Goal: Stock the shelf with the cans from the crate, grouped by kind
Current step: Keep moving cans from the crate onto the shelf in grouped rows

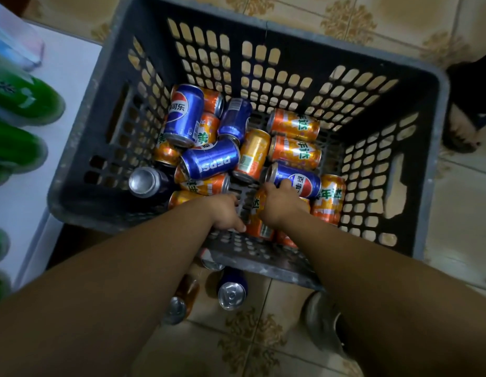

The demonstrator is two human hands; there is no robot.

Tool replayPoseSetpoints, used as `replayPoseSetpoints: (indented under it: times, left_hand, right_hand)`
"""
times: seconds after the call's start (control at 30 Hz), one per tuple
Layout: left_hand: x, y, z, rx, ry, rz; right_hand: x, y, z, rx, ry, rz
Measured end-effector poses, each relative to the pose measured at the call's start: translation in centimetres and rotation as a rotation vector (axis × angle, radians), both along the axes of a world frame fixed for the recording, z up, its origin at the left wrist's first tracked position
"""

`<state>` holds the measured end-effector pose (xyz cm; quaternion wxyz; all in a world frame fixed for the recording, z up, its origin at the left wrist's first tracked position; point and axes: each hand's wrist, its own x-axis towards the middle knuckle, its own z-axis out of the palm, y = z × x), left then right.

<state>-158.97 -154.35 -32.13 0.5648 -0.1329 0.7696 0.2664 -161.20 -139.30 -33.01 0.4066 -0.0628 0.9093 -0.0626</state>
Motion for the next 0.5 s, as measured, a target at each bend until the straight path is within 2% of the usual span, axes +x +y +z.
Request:
replayPoseSetpoints:
  times: [0.17, 0.33, 0.5]
  left_hand:
    - [0.1, -0.1, -0.2, 0.003, -0.003, -0.014]
    - [0.3, 0.2, 1.1, 0.023, 0.036, -0.016]
    - [0.6, 0.8, 4.3, 0.13, 0.121, 0.091]
  right_hand:
    - [-0.2, -0.3, 0.3, -0.175, -0.015, -0.361]
    - [-0.5, 0.9, 1.7, -0.255, -0.004, -0.427]
    - [0.8, 1.9, 4.8, -0.401, 0.161, -0.498]
